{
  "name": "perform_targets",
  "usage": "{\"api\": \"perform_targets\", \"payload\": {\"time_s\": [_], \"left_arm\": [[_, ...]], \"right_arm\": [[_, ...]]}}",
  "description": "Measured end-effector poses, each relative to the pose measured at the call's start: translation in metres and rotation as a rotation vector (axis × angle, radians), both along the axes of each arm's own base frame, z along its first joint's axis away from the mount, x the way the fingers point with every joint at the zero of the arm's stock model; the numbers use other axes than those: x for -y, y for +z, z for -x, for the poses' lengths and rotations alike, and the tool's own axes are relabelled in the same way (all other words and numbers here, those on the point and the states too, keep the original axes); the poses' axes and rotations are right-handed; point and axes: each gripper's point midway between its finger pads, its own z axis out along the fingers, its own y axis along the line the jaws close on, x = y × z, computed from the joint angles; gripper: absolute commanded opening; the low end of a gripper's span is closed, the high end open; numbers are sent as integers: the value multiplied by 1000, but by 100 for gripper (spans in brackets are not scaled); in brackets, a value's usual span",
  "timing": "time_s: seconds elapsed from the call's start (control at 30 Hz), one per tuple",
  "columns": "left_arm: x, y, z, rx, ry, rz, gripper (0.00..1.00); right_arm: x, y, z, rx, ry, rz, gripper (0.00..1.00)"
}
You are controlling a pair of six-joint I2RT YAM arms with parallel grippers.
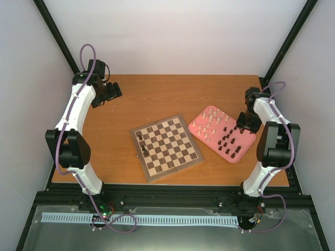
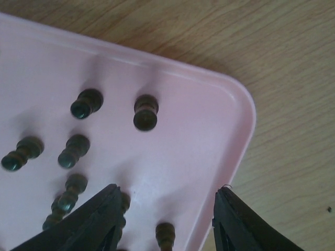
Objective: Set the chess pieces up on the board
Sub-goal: Pick up the chess piece from the storage box.
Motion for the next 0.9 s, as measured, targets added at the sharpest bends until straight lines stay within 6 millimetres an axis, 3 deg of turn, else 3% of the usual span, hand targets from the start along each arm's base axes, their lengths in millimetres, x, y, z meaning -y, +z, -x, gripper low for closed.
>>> {"api": "perform_targets", "payload": {"time_s": [0.23, 0.9], "left_arm": [[-1, 0, 0, 0, 3, -5, 100], [-2, -6, 0, -22, 4, -11, 100]], "right_arm": [[4, -27, -11, -27, 0, -46, 45], [10, -46, -24, -15, 5, -62, 34]]}}
